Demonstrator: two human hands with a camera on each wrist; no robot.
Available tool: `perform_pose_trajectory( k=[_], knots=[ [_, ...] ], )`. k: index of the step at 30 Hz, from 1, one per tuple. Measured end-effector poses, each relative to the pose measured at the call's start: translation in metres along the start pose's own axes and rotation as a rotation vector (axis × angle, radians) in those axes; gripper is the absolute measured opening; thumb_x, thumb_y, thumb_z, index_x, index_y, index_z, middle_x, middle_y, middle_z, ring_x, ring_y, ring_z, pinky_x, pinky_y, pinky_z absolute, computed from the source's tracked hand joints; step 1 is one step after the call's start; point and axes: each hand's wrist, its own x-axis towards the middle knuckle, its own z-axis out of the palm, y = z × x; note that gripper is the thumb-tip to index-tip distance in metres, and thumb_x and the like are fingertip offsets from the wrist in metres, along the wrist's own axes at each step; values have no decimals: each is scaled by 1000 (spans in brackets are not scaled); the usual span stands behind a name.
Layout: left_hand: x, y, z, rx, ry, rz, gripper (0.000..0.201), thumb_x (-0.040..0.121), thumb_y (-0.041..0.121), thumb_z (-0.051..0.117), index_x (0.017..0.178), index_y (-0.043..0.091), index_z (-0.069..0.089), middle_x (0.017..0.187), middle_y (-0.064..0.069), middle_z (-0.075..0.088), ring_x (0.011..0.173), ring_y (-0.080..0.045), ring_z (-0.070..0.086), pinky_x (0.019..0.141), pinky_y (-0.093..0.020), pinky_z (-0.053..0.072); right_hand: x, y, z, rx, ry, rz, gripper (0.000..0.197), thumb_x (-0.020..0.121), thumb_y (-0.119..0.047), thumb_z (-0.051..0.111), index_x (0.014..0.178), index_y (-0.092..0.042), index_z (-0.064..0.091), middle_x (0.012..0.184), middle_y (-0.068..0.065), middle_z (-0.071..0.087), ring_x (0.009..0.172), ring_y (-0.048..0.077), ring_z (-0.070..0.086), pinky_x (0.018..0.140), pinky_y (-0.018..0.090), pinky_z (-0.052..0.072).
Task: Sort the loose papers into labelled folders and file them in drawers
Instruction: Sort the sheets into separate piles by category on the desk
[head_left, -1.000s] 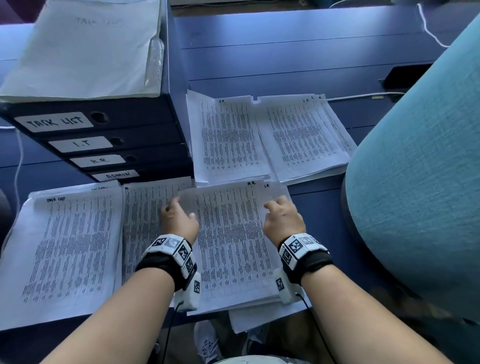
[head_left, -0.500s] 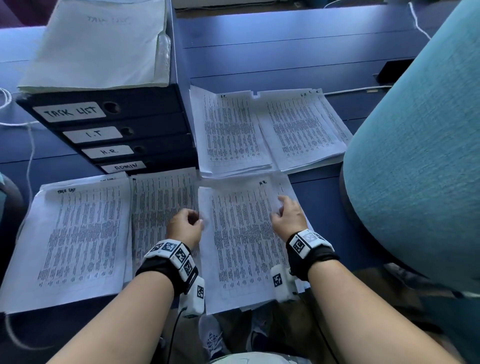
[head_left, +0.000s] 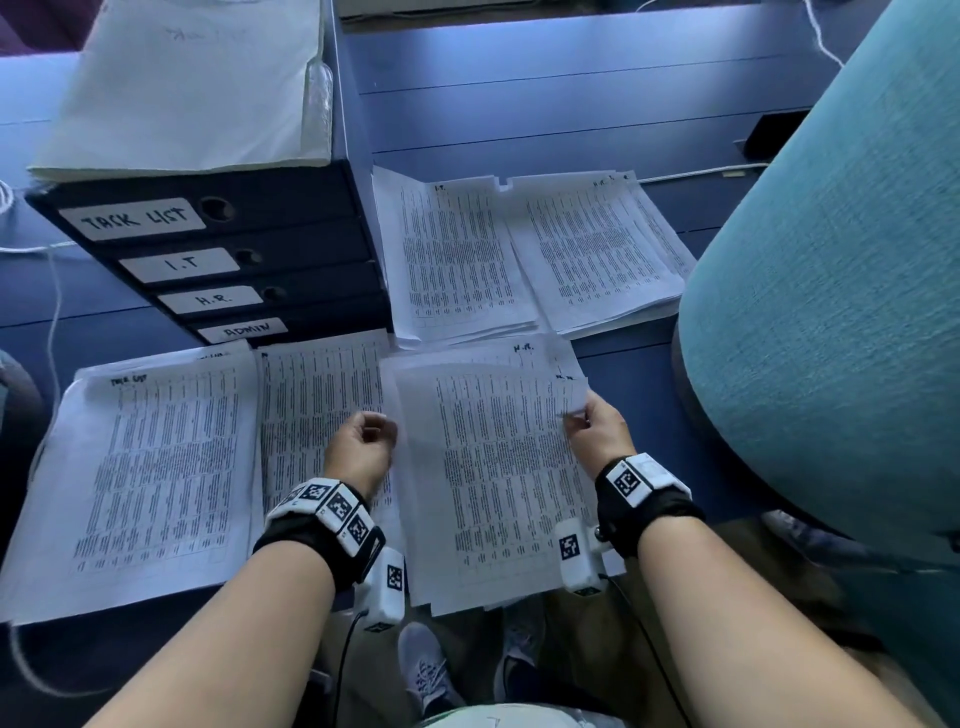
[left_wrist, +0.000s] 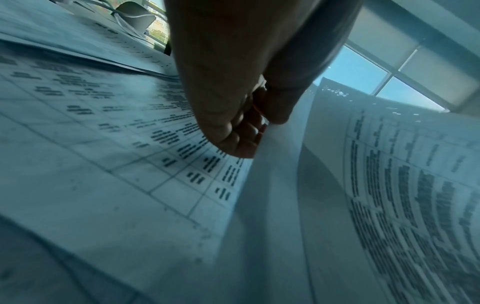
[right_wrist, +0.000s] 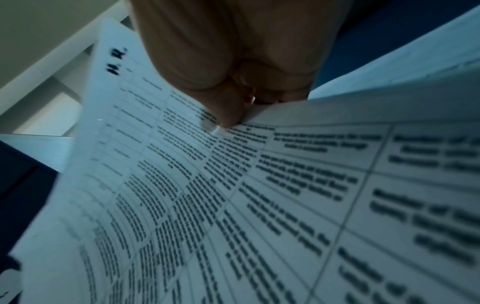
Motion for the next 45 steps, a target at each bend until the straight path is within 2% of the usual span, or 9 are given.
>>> perform_pose_trajectory(
  k=[4, 6, 10, 12, 16, 24, 30, 39, 45],
  knots=[
    [6, 0, -6, 5, 70, -10, 18, 94, 12, 58, 84, 27, 55, 93, -6, 65, 95, -33, 64, 89, -54, 53, -3, -4, -11, 89, -28, -1, 37, 86, 6, 48, 85, -26, 67, 85, -7, 67, 77, 8, 60, 65, 17, 48],
    [2, 6, -5, -54, 80, -3, 23, 94, 4, 56, 84, 25, 54, 89, -3, 62, 90, -28, 60, 90, -51, 52, -4, -7, -11, 76, -46, -27, 9, 91, -12, 57, 91, -16, 64, 90, 1, 67, 81, 16, 62, 73, 28, 52],
    [-5, 10, 4, -76, -21, 5, 23, 95, -4, 52, 87, 17, 56, 95, -13, 65, 88, -27, 60, 86, -54, 52, 1, -1, -6, 110, -72, -39, 25, 85, -30, 61, 95, -8, 57, 97, 15, 67, 88, 28, 65, 86, 51, 53],
    [-5, 6, 7, -12, -68, 22, 29, 92, -11, 47, 85, 15, 58, 96, -17, 66, 87, -29, 61, 80, -52, 54, -4, -9, -7, 179, -46, -50, 8, 88, -15, 61, 96, -14, 59, 96, 10, 69, 91, 24, 66, 87, 46, 54],
    [1, 2, 12, 161, 17, 67, 36, 89, -9, 43, 79, 21, 60, 83, -6, 62, 72, -22, 54, 66, -27, 44, -7, -9, -12, 244, -44, -67, 49, 90, 1, 54, 119, -36, 42, 89, -2, 65, 86, 12, 65, 70, 19, 51],
    [12, 5, 12, 138, -24, -37, 30, 84, 1, 67, 94, 29, 59, 98, -3, 66, 95, -28, 67, 87, -47, 56, -5, 3, -8, 171, -37, -35, 29, 87, 12, 50, 75, -11, 62, 102, 3, 61, 89, 16, 59, 62, 5, 45],
    [13, 2, 18, 188, -11, -52, 21, 77, 6, 74, 93, 19, 67, 89, -3, 72, 87, -27, 70, 81, -46, 59, -2, 4, -14, 242, -110, -17, 14, 89, -11, 63, 103, -11, 65, 103, 9, 70, 97, 23, 67, 87, 35, 54],
    [12, 3, 2, 244, 164, 81, 1, 87, 20, 72, 86, 19, 71, 84, -8, 74, 71, -27, 67, 70, -39, 58, 5, 0, -17, 239, -4, -69, 5, 90, -15, 64, 93, -19, 64, 106, 1, 60, 90, 14, 61, 73, 23, 49],
    [8, 7, 0, 89, 98, 120, 15, 89, 0, 64, 78, 9, 69, 84, -16, 71, 76, -24, 62, 76, -44, 56, 4, -7, -21, 331, -104, -91, 15, 91, -10, 62, 97, -24, 65, 100, -2, 70, 92, 13, 65, 78, 25, 53]
  ],
)
